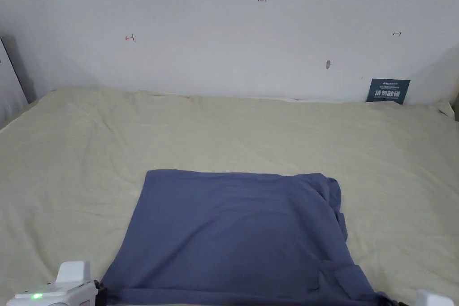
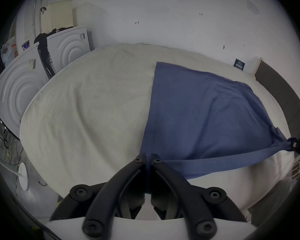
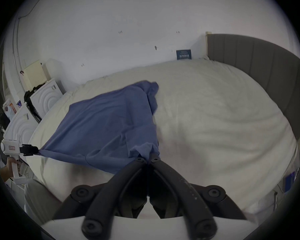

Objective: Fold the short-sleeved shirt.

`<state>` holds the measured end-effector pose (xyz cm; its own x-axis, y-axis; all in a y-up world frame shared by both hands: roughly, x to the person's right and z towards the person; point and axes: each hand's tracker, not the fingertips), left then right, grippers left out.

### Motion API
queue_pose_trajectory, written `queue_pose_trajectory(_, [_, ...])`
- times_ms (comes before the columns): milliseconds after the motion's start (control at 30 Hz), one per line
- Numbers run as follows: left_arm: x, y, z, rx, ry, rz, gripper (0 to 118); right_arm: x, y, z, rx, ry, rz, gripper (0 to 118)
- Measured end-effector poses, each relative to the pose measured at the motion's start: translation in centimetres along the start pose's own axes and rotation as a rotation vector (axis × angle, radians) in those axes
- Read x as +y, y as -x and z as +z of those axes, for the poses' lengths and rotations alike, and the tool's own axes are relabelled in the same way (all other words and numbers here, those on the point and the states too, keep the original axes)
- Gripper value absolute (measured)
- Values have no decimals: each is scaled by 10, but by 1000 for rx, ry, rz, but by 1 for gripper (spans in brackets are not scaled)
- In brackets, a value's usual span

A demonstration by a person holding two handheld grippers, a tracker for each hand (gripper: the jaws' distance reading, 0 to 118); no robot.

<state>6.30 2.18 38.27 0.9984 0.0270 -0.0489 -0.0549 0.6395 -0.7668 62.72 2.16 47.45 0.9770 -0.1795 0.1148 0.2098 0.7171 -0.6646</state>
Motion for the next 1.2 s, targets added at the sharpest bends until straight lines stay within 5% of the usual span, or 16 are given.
queue_pose_trajectory(400, [-50, 12, -23, 55, 102, 25, 6, -70, -4, -30, -85, 188, -34, 3])
queue_pose_trajectory(467, [-48, 8, -19, 68, 94, 36, 40, -64, 5, -22, -96, 182, -38, 24])
queue_pose_trajectory(533, [-43, 11, -13, 77, 111, 60, 102, -48, 13, -11, -109, 167, -20, 83])
queue_pose_trajectory(600, [-33, 9, 0, 29, 86, 94, 116, -30, 24, 2, -73, 109, 40, 105])
queue_pose_trajectory(733, [0, 2, 31, -18, -137, 107, 113, 26, 52, 35, -92, -98, 122, 105])
queue_pose_trajectory(967, [47, -32, 100, -6, -529, -12, 112, 85, 103, 91, -95, -440, 146, 105])
queue_pose_trajectory(1067, [52, -48, 119, -1, -646, -31, 103, 90, 116, 103, -114, -520, 152, 100])
queue_pose_trajectory(1133, [51, -53, 122, 0, -697, -41, 86, 90, 124, 107, -139, -539, 169, 75])
queue_pose_trajectory(1200, [48, -58, 121, -19, -727, -46, 47, 87, 129, 110, -155, -556, 183, 31])
